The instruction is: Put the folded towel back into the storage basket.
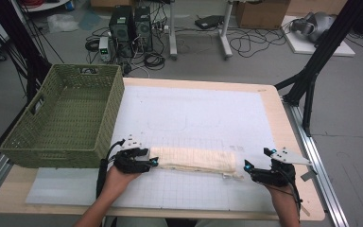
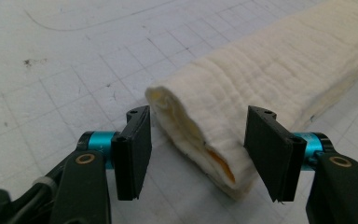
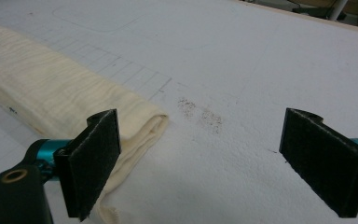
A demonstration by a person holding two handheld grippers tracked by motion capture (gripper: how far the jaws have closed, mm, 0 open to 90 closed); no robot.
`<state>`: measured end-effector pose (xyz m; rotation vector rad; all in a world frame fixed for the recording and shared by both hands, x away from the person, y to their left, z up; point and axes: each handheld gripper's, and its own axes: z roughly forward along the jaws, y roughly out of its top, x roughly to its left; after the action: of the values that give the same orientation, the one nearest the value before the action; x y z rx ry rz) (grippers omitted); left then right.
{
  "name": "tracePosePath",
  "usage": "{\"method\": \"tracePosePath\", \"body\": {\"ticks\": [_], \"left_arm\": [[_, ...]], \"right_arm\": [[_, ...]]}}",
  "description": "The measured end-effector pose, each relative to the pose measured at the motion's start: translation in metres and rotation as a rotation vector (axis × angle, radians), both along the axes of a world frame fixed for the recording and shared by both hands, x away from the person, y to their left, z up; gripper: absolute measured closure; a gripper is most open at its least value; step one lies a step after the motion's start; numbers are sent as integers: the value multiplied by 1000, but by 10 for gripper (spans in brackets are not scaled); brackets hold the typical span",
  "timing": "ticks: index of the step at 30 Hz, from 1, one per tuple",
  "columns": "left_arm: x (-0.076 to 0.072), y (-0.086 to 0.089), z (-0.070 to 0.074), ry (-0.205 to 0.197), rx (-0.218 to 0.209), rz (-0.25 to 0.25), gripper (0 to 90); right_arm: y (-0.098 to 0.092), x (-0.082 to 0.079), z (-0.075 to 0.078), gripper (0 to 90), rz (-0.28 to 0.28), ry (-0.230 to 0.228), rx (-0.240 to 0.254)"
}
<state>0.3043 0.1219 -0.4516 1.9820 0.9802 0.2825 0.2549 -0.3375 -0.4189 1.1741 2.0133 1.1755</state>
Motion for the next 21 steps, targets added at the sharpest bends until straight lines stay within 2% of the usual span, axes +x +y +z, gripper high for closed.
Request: {"method": "tracePosePath", "body": {"ticks": [2, 12, 17, 21], "left_arm": [[-1, -1, 0, -5, 15, -9, 431], [-4, -3, 0, 0, 16, -34, 545], [-7, -6, 0, 1, 6, -84, 739], [-7, -7, 1, 0, 5, -89, 773]], "right_arm": [[1, 0, 0, 117, 5, 1, 0], [7, 2, -1, 117, 24, 14, 0], [13, 3, -3, 117, 47, 28, -15], [20, 5, -6, 113, 65, 50, -34]]}}
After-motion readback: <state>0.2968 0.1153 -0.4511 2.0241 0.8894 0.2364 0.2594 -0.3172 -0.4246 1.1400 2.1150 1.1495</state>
